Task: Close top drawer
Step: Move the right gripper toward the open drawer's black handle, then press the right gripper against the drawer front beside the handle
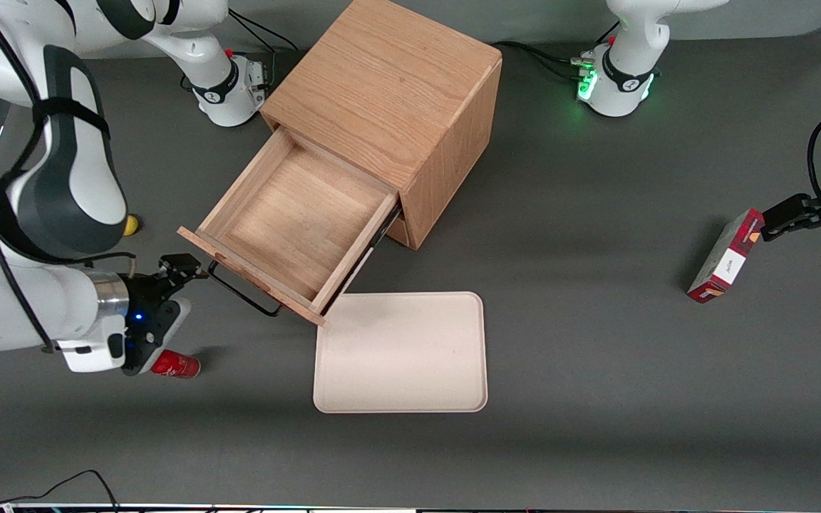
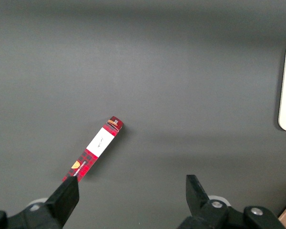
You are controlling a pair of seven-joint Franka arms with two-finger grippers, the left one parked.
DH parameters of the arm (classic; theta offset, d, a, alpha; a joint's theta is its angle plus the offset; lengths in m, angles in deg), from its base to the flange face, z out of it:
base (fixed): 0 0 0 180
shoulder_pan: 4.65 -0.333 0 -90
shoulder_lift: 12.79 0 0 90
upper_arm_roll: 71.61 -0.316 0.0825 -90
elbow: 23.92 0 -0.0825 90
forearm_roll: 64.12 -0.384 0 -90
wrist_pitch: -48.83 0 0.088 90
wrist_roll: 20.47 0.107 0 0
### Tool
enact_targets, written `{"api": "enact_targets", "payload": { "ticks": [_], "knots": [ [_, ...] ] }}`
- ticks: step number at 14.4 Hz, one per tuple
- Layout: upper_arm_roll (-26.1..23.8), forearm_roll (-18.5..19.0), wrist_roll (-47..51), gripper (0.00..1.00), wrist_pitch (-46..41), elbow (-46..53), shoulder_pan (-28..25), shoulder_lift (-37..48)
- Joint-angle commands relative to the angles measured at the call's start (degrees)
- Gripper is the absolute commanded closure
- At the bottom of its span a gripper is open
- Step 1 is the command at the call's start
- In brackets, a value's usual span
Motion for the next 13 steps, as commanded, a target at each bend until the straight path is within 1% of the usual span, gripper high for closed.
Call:
{"api": "enact_targets", "payload": {
  "ticks": [1, 5, 13],
  "knots": [
    [-0.26, -1.09, 4.06, 0.0, 3.69, -4.25, -0.43, 0.11],
    [-1.4, -2.49, 7.5, 0.0, 5.45, -6.89, -0.17, -0.33],
    [-1.4, -3.55, 7.68, 0.0, 9.85, -12.96, 0.27, 0.89]
  ]
}}
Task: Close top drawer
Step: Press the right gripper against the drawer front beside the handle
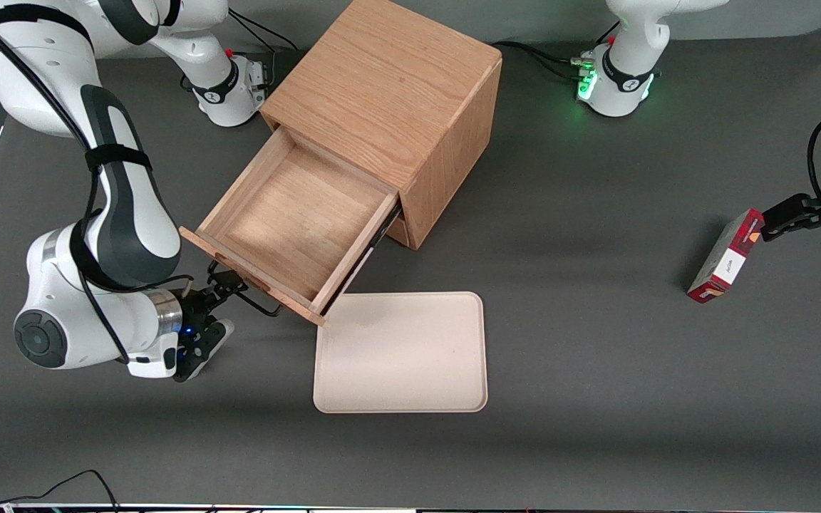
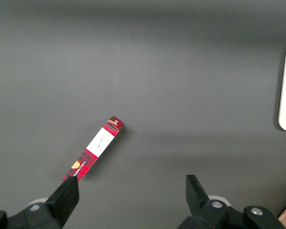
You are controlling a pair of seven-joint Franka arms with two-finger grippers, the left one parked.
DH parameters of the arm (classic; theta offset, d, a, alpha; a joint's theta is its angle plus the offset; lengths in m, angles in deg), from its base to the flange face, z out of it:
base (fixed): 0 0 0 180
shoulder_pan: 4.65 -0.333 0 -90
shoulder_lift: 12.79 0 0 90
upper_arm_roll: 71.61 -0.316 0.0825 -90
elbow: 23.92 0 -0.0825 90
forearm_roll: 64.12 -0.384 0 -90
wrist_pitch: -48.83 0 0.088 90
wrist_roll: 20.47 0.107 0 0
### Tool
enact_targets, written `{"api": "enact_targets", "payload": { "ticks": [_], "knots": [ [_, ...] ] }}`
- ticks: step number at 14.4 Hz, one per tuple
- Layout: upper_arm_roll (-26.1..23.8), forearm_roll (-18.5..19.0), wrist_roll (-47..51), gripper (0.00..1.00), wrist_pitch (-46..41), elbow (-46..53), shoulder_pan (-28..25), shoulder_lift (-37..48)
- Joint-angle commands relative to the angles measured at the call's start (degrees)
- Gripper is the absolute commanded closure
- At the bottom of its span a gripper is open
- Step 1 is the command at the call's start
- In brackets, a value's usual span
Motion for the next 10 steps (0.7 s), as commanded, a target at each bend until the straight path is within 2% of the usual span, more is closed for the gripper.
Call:
{"api": "enact_targets", "payload": {
  "ticks": [1, 3, 10],
  "knots": [
    [-0.22, -1.37, 1.23, 0.0, 1.32, -3.62, 0.46, 2.45],
    [-0.22, -4.26, 1.84, 0.0, 1.41, -6.51, 0.46, 4.56],
    [-0.3, -5.68, 2.28, 0.0, 5.09, -19.69, 0.46, 13.34]
  ]
}}
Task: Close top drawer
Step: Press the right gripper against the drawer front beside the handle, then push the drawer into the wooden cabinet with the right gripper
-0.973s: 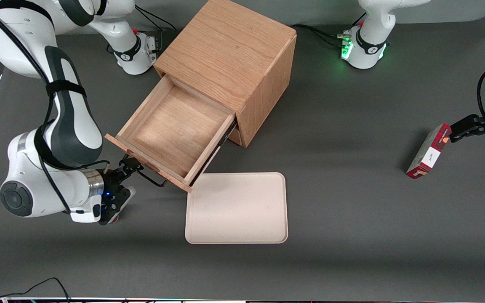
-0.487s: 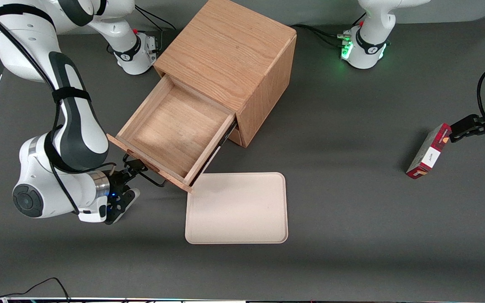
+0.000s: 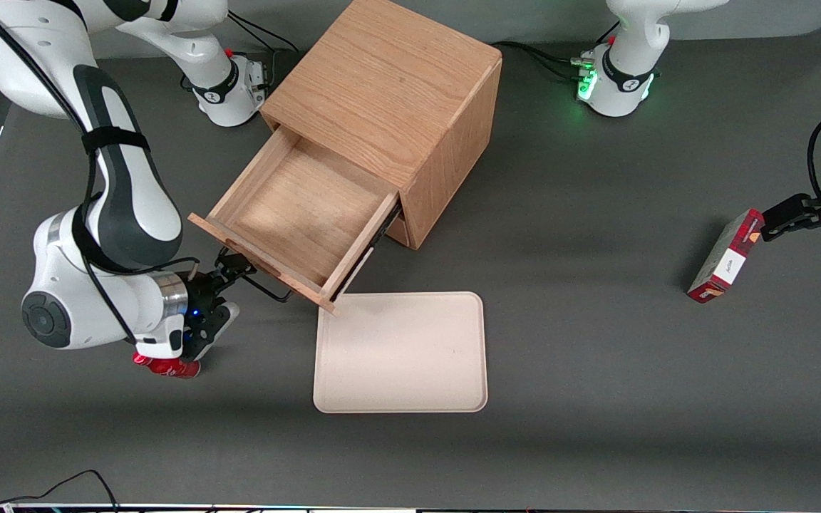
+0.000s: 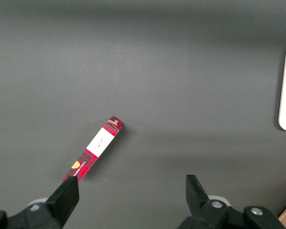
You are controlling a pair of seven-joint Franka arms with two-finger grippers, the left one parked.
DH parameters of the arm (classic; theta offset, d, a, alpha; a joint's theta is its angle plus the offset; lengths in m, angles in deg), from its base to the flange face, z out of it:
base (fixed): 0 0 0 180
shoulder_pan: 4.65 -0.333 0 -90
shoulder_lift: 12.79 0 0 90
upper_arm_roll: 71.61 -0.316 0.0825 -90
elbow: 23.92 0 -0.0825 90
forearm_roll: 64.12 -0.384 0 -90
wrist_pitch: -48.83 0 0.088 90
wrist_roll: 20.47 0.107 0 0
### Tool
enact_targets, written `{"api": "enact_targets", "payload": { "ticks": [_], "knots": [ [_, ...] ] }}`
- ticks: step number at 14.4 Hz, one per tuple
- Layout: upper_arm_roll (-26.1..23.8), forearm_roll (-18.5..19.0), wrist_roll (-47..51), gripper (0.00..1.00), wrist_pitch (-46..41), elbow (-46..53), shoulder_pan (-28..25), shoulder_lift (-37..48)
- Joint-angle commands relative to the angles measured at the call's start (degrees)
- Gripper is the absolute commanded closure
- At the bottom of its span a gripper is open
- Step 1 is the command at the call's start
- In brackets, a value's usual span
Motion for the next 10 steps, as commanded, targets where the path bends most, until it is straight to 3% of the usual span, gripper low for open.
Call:
{"api": "enact_targets", "payload": {
  "ticks": [1, 10],
  "knots": [
    [-0.3, -1.96, 1.21, 0.0, 3.0, -9.41, 0.25, 6.41],
    [-4.86, -2.84, 8.94, 0.0, 9.16, -18.38, 0.33, 10.55]
  ]
}}
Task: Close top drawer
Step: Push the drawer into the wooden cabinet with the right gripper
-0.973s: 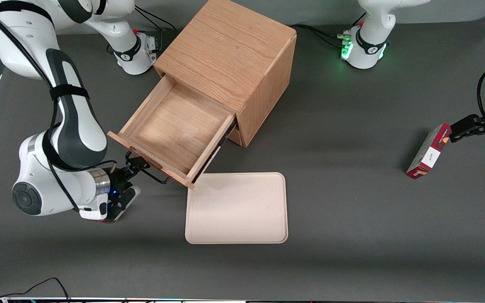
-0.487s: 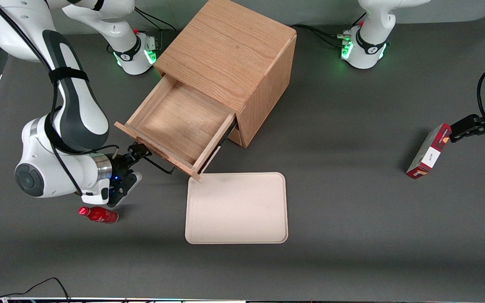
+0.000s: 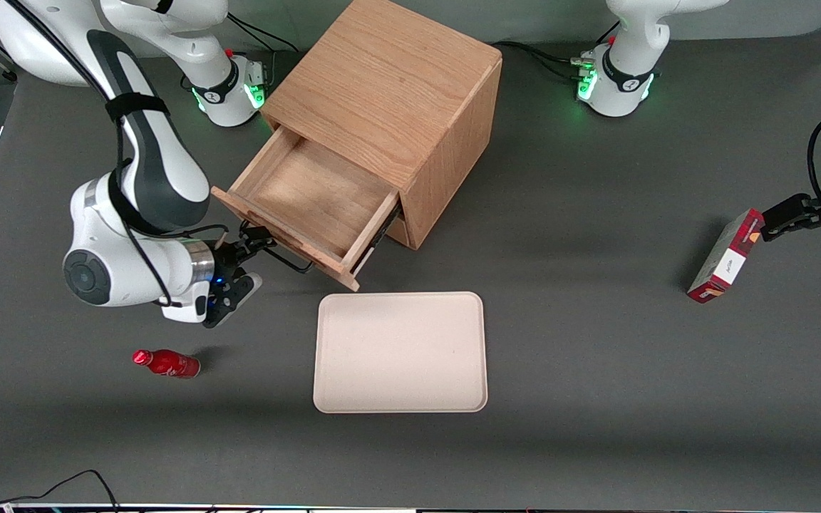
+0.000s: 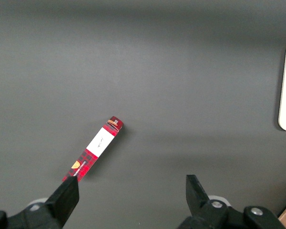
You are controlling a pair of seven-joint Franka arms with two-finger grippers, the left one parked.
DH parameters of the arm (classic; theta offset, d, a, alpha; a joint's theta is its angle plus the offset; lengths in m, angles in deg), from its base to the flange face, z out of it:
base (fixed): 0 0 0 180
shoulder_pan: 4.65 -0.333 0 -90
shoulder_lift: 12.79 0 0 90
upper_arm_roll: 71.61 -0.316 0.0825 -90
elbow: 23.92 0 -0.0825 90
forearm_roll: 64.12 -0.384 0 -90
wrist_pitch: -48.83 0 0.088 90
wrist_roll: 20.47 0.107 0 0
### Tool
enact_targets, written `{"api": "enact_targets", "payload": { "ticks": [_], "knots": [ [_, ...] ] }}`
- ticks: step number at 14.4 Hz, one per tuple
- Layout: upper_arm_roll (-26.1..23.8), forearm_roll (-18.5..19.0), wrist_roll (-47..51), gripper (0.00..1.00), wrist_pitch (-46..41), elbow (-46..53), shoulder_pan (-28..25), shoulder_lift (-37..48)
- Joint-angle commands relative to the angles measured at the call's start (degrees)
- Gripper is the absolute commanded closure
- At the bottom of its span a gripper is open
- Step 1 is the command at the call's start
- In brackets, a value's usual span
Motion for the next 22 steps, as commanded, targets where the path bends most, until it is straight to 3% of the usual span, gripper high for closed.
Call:
{"api": "enact_targets", "payload": {
  "ticks": [1, 8, 22],
  "knots": [
    [-1.54, -1.42, 3.21, 0.0, 2.06, -4.44, 0.34, 3.15],
    [-2.07, -5.37, 3.66, 0.0, 1.97, -11.46, 0.26, 9.91],
    [-4.62, -4.94, -1.26, 0.0, 0.83, -11.47, 0.52, 11.86]
  ]
}}
